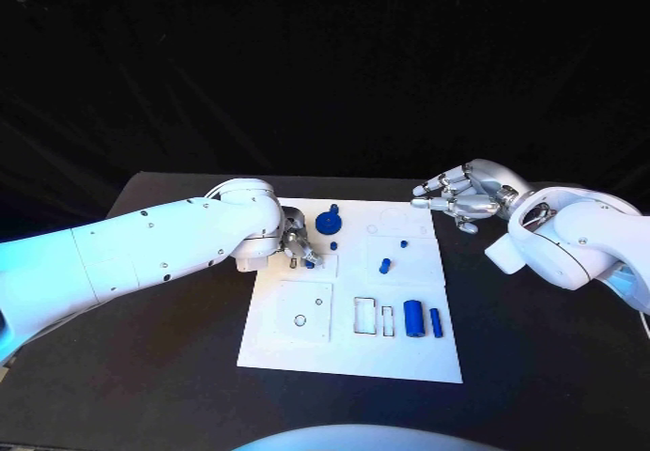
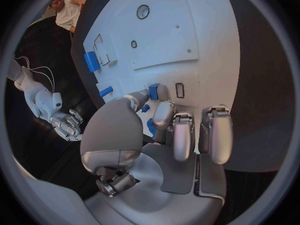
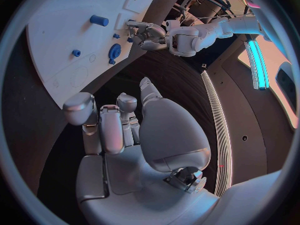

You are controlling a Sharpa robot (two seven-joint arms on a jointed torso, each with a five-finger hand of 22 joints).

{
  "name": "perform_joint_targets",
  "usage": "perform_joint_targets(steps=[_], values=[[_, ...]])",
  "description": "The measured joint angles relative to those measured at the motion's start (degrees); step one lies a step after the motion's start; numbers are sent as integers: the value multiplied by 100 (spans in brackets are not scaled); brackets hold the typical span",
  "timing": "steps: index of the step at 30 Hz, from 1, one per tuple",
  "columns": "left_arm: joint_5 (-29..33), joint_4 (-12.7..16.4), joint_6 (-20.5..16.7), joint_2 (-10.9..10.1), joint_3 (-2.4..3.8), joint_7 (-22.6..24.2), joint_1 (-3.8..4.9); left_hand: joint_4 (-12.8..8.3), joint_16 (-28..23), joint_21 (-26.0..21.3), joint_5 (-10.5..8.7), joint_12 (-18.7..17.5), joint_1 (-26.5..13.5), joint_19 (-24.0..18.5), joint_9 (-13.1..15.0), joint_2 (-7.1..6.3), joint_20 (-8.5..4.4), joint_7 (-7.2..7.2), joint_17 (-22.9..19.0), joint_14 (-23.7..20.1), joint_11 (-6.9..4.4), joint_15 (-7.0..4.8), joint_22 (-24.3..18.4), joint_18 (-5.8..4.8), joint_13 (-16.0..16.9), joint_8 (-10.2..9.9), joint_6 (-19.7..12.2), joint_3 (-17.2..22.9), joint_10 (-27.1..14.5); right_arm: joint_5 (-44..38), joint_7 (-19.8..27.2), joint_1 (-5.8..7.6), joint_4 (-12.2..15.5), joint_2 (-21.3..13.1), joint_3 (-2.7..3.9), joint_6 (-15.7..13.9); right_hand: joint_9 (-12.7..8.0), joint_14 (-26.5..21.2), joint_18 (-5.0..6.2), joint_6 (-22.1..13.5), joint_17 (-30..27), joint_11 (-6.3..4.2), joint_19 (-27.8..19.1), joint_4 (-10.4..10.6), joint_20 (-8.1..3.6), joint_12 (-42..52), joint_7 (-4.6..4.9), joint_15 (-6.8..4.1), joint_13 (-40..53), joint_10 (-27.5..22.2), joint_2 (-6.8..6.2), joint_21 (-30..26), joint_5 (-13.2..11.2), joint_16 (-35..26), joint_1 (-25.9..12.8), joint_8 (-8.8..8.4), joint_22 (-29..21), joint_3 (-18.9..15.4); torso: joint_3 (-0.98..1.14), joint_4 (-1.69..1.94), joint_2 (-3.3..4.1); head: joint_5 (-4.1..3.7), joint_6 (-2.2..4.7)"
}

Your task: Assemble the parts on the task board

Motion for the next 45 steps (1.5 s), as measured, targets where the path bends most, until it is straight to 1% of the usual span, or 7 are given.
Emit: perform_joint_targets(steps=[13, 22, 30, 34, 38, 41, 45], values=[[7, -58, 7, 26, -3, -1, -8, 302, 0, 23, 4, 23, -376, 0, 38, -78, 0, 5, 0, -18, -1, -17, 4, 0, 18, 1, 96, -767, 15, 4, 4, 0, 17, -12, 0, 0, -1, 0, -1, -1, -37, -1, -42, 22, -1, -37, 0, 0, -45, -41, 0, -32, 22, -31, 0, 0, -67, -22, -4, 0, -4, -1, 21], [9, -8, -32, -55, 9, 1, -9, 363, 0, 66, -14, 23, -639, 0, 75, 12, 0, 5, -1, 2, -1, -37, 4, 0, -18, -23, 95, -1663, 14, 7, 7, 0, 16, -16, 0, 0, -2, 0, -1, -1, -55, -1, -42, 7, -1, -58, 0, 0, -74, -82, 0, -56, 22, -55, 0, 0, -107, -38, -7, 0, -4, 5, 33], [9, 157, -116, -204, 127, 1, 40, 370, 0, 66, -80, -13, -678, 0, 118, 56, 1, 31, -1, 2, 18, -37, 3, 0, -75, -24, 25, -2142, -6, 11, 10, -1, 7, -17, -1, 1, -2, 0, -1, -1, -55, -1, -41, 7, -1, -58, 0, 0, -74, -82, -1, -56, 22, -55, 0, 0, -106, -38, -7, -3, -4, -2, 40], [10, 215, -122, -276, 209, 1, 125, 364, 0, -38, -80, -117, -550, 0, 127, 184, 1, 70, -1, 2, 48, -37, 3, 0, -170, -76, -56, -2354, -98, 12, 11, -2, 0, -17, -3, 2, -2, 0, -1, -1, -55, -1, -41, 7, -1, -58, 0, 0, -74, -82, 0, -56, 22, -55, 0, 0, -106, -38, -7, -4, -4, -7, 50], [13, 135, -58, -302, 274, 0, 326, 361, 0, -247, -79, -399, -252, 0, 42, 290, 1, 170, -1, -13, 119, 9, 3, 0, -459, -258, -258, -2544, -359, 13, 12, -3, -14, -15, -5, 3, -2, 0, -1, -1, -55, -1, -41, 7, -1, -58, 0, 0, -74, -82, 0, -55, 22, -55, 0, 0, -106, -38, -7, -4, -1, -15, 52], [29, -65, 20, -282, 297, 1, 487, 362, 0, -311, -79, -467, -102, -8, -109, 372, 57, 240, -2, -7, 183, 58, 3, 0, -546, -443, -388, -2670, -438, 15, 12, -4, -23, -13, -7, 3, -3, 0, -1, -1, -55, -1, -62, 23, 20, -58, 0, 0, -74, -81, -1, -55, 45, -55, 0, 0, -114, -54, -7, -3, -1, -19, 52], [58, -514, 123, -134, 302, 0, 622, 363, 0, -340, -79, -467, 39, -5, -308, 485, 100, 282, 3, -8, 225, 99, 2, 1, -587, -632, -430, -2780, -480, 17, 15, -4, -41, -8, -8, 2, -3, 0, -1, -1, -55, -1, -62, 31, 20, -58, 0, 0, -74, -81, -1, -55, 44, -55, 0, 0, -118, -62, -6, 3, -1, -20, 66]])
